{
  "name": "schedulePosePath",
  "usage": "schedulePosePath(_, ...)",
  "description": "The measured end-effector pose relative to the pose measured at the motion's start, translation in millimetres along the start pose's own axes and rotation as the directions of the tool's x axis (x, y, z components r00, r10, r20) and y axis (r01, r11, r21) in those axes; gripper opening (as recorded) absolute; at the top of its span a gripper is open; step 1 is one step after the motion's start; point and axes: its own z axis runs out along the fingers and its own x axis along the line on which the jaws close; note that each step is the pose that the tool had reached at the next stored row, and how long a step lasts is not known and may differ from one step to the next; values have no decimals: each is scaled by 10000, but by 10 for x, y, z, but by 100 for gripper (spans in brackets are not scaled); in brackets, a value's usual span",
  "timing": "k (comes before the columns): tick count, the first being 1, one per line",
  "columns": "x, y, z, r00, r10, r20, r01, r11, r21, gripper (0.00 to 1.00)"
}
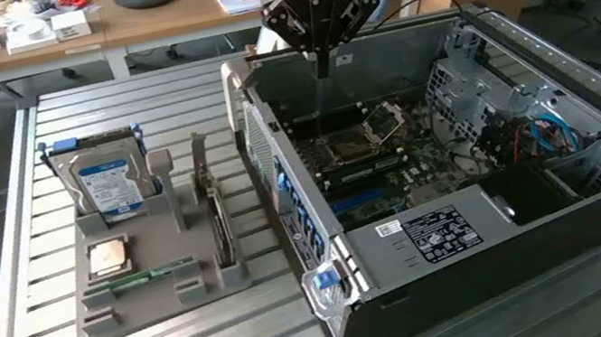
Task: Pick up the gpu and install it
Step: 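Reach for the gpu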
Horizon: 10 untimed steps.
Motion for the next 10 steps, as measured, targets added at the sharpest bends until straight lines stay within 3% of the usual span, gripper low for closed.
schedulePosePath(10, 30, -2, 0, 10000, 1, 0, -1, 10000, -1, 11)
